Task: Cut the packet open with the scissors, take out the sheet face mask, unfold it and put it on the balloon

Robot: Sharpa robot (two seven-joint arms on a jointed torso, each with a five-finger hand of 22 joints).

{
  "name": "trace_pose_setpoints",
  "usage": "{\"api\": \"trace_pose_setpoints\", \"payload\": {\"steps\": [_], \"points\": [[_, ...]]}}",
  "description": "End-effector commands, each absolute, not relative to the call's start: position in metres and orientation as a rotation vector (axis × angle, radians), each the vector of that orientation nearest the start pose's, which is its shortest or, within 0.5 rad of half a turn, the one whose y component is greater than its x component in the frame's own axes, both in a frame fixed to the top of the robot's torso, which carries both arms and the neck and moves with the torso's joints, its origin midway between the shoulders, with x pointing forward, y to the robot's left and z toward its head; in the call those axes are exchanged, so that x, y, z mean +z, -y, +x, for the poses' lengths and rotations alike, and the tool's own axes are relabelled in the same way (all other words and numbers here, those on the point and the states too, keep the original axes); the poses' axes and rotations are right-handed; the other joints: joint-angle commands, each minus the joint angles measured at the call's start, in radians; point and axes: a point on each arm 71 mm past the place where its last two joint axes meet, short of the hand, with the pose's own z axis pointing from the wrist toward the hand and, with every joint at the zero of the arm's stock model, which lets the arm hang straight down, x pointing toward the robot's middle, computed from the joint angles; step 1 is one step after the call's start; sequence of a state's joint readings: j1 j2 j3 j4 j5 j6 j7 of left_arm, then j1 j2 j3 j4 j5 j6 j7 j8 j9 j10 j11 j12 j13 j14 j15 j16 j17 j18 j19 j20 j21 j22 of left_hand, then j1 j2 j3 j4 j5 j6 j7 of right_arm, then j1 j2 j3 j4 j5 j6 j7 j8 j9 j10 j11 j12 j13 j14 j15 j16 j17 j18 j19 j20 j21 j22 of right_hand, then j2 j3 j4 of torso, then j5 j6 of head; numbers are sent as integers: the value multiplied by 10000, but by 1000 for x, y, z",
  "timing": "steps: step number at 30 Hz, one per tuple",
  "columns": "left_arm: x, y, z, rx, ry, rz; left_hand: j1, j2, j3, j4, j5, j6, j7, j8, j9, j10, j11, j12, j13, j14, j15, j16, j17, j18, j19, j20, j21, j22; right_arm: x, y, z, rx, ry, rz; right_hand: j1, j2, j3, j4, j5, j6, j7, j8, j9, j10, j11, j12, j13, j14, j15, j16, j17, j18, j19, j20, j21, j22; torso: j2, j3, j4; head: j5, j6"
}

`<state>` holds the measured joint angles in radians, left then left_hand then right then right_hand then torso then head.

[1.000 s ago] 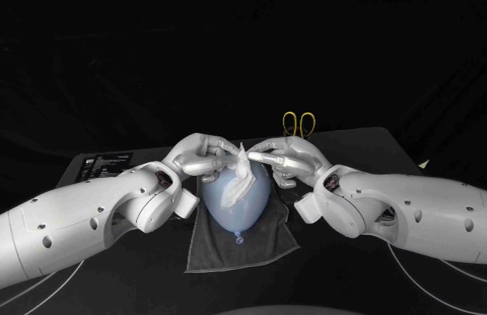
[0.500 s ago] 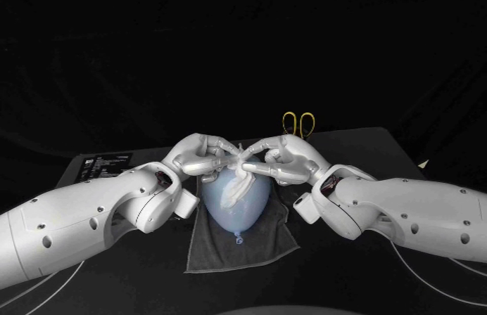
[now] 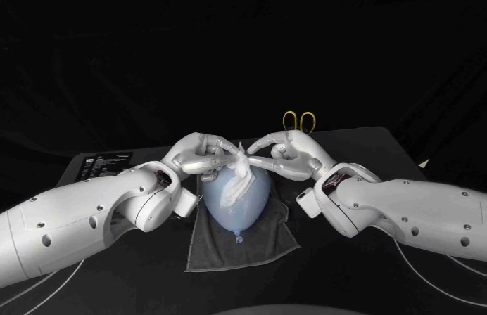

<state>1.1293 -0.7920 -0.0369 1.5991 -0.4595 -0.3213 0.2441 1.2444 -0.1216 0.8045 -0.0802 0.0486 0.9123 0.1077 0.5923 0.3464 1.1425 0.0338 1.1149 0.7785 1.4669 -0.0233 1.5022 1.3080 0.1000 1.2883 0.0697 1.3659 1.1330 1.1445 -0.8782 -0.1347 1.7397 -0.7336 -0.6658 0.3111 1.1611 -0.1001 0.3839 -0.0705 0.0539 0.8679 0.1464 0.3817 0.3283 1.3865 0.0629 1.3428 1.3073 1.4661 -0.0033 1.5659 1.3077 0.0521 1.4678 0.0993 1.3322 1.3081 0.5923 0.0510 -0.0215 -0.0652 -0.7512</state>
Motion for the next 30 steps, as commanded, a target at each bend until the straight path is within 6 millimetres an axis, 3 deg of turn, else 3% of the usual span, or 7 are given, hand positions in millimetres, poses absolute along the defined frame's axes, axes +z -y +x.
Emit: {"api": "trace_pose_setpoints", "payload": {"steps": [1,18,30], "points": [[-204,-152,454,-14762,-17063,-6818,-94,15,16,-19,45,51,30,175,601,70,-29,36,15,417,-69,57,906,-62,59,-6,45,9,-197,169,419,12052,-14302,3849,131,-12,2,-43,-55,106,-6,-28,-15,23,19,28,359,1047,12,49,2631,-18,60,28,55,1952,-7,6,-10,11,-6],[-204,-151,454,-14808,-17048,-6883,-94,15,16,-19,45,51,30,175,601,70,-29,36,15,417,-69,57,906,-62,59,-6,45,9,-207,156,414,11876,-14752,3299,140,-61,-77,-50,-56,297,-61,-18,-28,34,-28,30,362,1047,-26,49,2631,-15,60,-1,50,1949,1,2,-7,5,-35],[-204,-150,454,-14878,-17079,-6873,-99,12,23,-33,46,50,24,195,611,79,-35,31,11,418,-75,57,906,-62,61,-10,46,11,-210,148,418,11765,-14775,3360,225,179,9,0,-56,414,-101,-71,-73,83,-72,63,394,1047,-71,49,2631,-26,86,-43,103,1963,-2,7,-8,-4,-57]]}}
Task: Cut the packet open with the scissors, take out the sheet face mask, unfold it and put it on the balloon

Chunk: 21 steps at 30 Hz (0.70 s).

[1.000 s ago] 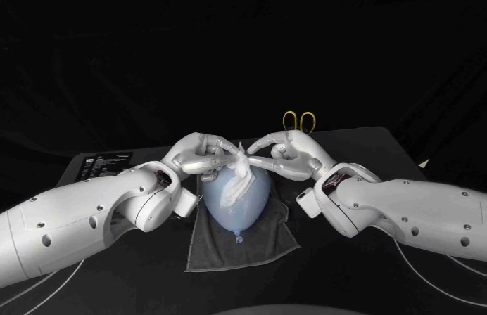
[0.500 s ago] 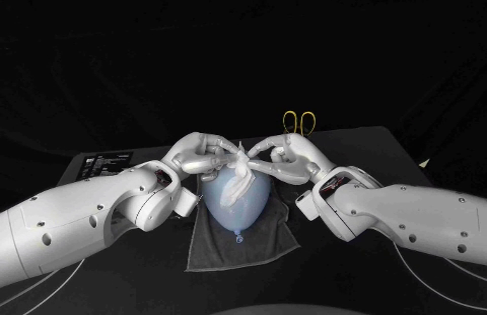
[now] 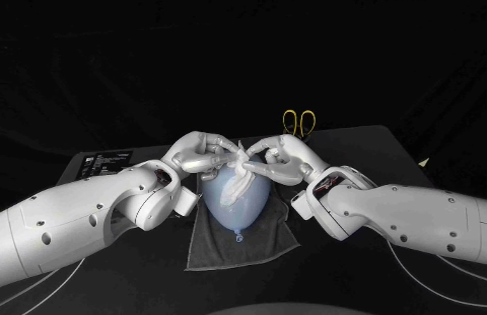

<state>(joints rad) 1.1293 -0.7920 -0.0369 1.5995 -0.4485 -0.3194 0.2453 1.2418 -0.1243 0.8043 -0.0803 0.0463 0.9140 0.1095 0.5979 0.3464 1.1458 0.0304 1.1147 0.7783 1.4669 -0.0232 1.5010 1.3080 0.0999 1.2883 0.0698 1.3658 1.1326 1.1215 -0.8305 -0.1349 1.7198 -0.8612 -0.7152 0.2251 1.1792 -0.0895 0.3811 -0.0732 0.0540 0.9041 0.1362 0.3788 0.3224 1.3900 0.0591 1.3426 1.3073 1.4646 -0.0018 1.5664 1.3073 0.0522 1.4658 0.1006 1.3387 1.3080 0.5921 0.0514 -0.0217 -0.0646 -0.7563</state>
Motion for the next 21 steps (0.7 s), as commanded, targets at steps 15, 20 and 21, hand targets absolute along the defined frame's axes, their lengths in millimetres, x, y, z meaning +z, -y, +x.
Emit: {"api": "trace_pose_setpoints", "payload": {"steps": [15,20,21], "points": [[-203,-149,454,-14948,-17113,-6860,-75,38,26,-35,69,32,4,144,614,52,-3,36,21,418,-78,67,903,-63,64,-11,49,18,-211,143,419,11727,-14820,3426,594,1322,913,150,-55,418,-205,-38,-32,302,-226,282,621,1062,-257,44,2635,-75,223,-199,280,2033,-3,0,-3,-29,-10],[-204,-150,454,-14882,-17102,-6897,-81,34,28,-43,68,28,2,156,620,34,-6,7,-25,410,-81,58,879,-62,63,-14,48,16,-209,141,417,11834,-14666,3376,912,1441,2030,-412,-63,496,-138,49,55,528,-177,507,867,1062,-247,44,2635,-119,306,-234,469,2089,1,2,0,-32,-18],[-204,-150,454,-14864,-17092,-6906,-83,34,27,-42,67,27,3,157,620,22,-5,-7,-48,404,-81,53,865,-61,60,-14,46,11,-208,141,417,11846,-14622,3388,873,1387,2209,-494,-53,563,-150,92,83,655,-198,667,1030,1062,-251,44,2635,-131,331,-233,529,2107,1,2,0,-32,-18]]}}
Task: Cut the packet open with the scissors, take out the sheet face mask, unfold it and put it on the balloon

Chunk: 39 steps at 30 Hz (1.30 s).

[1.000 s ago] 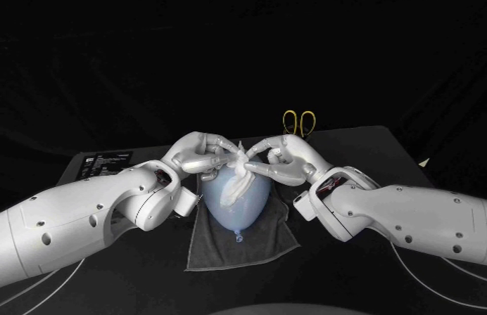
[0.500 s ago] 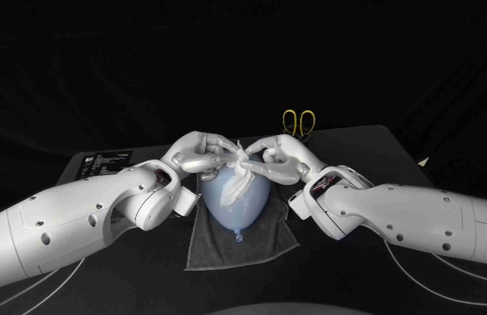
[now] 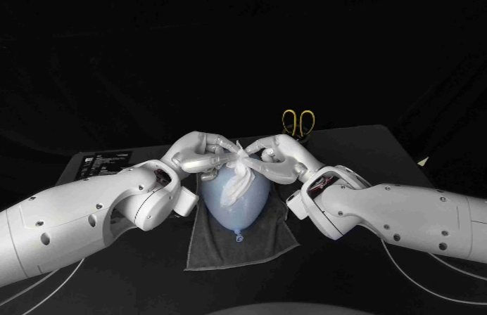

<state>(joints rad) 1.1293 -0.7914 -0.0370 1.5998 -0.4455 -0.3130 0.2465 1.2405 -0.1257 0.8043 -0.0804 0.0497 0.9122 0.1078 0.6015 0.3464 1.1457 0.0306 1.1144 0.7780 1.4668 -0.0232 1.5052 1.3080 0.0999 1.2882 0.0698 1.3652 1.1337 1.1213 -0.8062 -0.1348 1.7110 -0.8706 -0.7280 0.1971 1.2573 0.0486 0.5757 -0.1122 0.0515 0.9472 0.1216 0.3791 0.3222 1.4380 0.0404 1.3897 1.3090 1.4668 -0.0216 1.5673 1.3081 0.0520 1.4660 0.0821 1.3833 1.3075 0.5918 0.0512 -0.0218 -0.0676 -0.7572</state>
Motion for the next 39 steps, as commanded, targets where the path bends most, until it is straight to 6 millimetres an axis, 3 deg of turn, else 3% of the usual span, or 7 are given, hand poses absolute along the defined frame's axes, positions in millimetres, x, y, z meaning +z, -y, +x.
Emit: {"api": "trace_pose_setpoints", "payload": {"steps": [1,6,12,17,24,33,39], "points": [[-204,-151,454,-14848,-17079,-6915,-75,45,26,-41,30,40,23,122,622,2,-6,-29,-84,396,-82,1,841,-60,57,-15,48,-6,-208,142,417,11855,-14584,3419,79,-24,307,-134,-28,167,-15,113,98,245,-17,286,1103,1039,-59,35,2627,-136,342,-50,115,2121,4,4,1,-2,-8],[-203,-152,455,-14760,-16943,-6972,-178,50,-526,77,9,-360,63,246,719,-1166,49,-1373,-1889,291,-39,-108,596,-38,-45,10,-56,-159,-207,144,417,11789,-14426,3787,-139,-353,593,-358,-29,436,-118,344,215,648,-107,810,1633,1039,-126,35,2627,-202,476,-95,439,2213,1,3,2,-10,-16],[-203,-156,455,-14677,-16780,-7078,-135,-88,-885,132,11,-718,246,-11,540,-1635,212,-1850,-2158,98,95,-290,173,55,-373,115,-336,-651,-208,151,418,11545,-14303,4306,-285,-557,633,-469,-30,554,-184,500,283,803,-165,1011,1839,1039,-174,35,2627,-246,560,-133,644,2271,-2,3,-2,-8,-31],[-202,-163,456,-14667,-16554,-7238,-28,-201,-1049,210,10,-1031,495,-373,224,-2047,438,-2608,-2746,-923,301,-1280,-1792,444,-1756,311,-1566,-2675,-208,156,419,11346,-14237,4642,-465,-710,549,-510,-30,681,-276,702,364,1108,-238,1463,2281,1039,-231,35,2627,-257,585,-178,704,2287,-1,2,-4,-12,-37],[-201,-165,455,-14963,-16576,-7208,80,-257,-1308,270,13,-1023,591,-482,-15,-2136,548,-3589,-3622,-1957,408,-2406,-3625,784,-2961,428,-3031,-4689,-212,156,420,11140,-14632,4923,-909,-439,465,-90,-30,774,-453,1071,607,1177,-376,1572,2393,1039,-345,35,2627,-239,551,-281,628,2261,6,-4,9,-25,-44],[-201,-167,454,-15173,-16657,-7185,128,-260,-1413,275,10,-1047,616,-534,-103,-2103,580,-3819,-3855,-2082,430,-2565,-3873,823,-3067,447,-3291,-4986,-214,153,420,11121,-15179,4566,-1479,-70,223,511,-30,266,-618,2116,2039,934,-519,1199,2075,1039,-480,35,2627,-185,440,-427,376,2184,-1,-3,0,-23,-37],[-201,-168,454,-15165,-16630,-7315,166,-259,-1432,258,11,-1064,625,-552,-128,-2087,586,-3867,-3910,-2086,434,-2577,-3892,825,-3058,450,-3324,-5015,-214,151,419,11319,-15174,4375,-1375,-261,127,433,-31,-608,-378,1608,2033,751,-339,941,1870,1039,-359,35,2627,-136,327,-373,112,2105,1,2,1,-18,-35]]}}
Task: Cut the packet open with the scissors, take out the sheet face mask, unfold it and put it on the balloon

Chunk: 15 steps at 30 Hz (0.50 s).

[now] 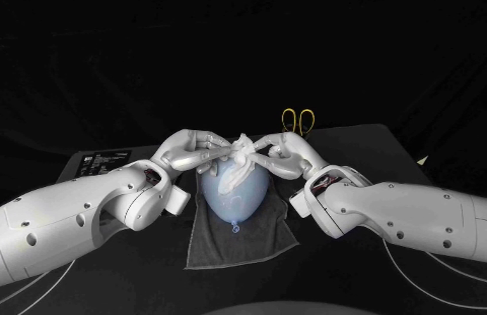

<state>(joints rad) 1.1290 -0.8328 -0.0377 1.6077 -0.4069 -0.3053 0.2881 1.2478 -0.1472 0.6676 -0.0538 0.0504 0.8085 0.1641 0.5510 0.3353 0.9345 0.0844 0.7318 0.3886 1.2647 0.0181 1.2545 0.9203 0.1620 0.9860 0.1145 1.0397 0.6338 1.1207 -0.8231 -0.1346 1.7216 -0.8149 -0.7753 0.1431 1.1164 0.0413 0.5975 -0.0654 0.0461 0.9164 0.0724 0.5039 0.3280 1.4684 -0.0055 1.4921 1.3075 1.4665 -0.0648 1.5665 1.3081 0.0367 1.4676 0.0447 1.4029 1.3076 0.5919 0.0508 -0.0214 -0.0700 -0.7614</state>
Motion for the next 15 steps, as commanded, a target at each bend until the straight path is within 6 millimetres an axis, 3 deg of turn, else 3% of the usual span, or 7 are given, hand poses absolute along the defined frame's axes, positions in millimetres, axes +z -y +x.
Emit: {"api": "trace_pose_setpoints", "payload": {"steps": [1,2,7,15], "points": [[-201,-169,454,-15165,-16622,-7345,93,-43,-66,-8,4,-27,62,-46,-18,25,48,-40,-16,-65,22,-70,-14,204,-36,3,-69,-15,-214,151,419,11352,-15172,4372,4,-248,-149,-13,14,-485,190,213,1926,407,182,-136,1843,1043,117,43,2627,26,290,27,-136,2088,2,9,-7,13,6],[-201,-169,454,-15164,-16614,-7370,111,-40,-70,-16,4,-33,65,-53,-27,32,49,-56,-34,-66,23,-73,-22,205,-31,4,-79,-23,-214,151,419,11377,-15162,4378,-80,-332,-312,95,18,-704,346,-61,1831,321,324,-243,1758,1043,243,43,2627,27,269,117,-181,2075,2,9,-7,13,6],[-201,-170,454,-15154,-16571,-7451,151,-32,-73,-38,5,-38,69,-60,-41,46,50,-79,-66,-66,24,-78,-32,204,-14,5,-87,-24,-213,151,419,11437,-15095,4441,-517,-824,-978,485,20,-802,572,-592,1572,265,540,-292,1723,1043,453,43,2627,32,250,286,-223,2064,0,13,-12,12,15],[-201,-172,454,-15137,-16565,-7537,261,-4,-60,-100,6,-61,81,-84,-79,72,54,-131,-136,-57,24,-79,-45,200,32,3,-94,-19,-214,152,421,11408,-15050,4743,-368,-766,-1314,779,24,-469,541,-907,1389,309,526,-218,1786,1043,455,43,2627,33,280,370,-155,2085,-2,6,-5,7,2]]}}
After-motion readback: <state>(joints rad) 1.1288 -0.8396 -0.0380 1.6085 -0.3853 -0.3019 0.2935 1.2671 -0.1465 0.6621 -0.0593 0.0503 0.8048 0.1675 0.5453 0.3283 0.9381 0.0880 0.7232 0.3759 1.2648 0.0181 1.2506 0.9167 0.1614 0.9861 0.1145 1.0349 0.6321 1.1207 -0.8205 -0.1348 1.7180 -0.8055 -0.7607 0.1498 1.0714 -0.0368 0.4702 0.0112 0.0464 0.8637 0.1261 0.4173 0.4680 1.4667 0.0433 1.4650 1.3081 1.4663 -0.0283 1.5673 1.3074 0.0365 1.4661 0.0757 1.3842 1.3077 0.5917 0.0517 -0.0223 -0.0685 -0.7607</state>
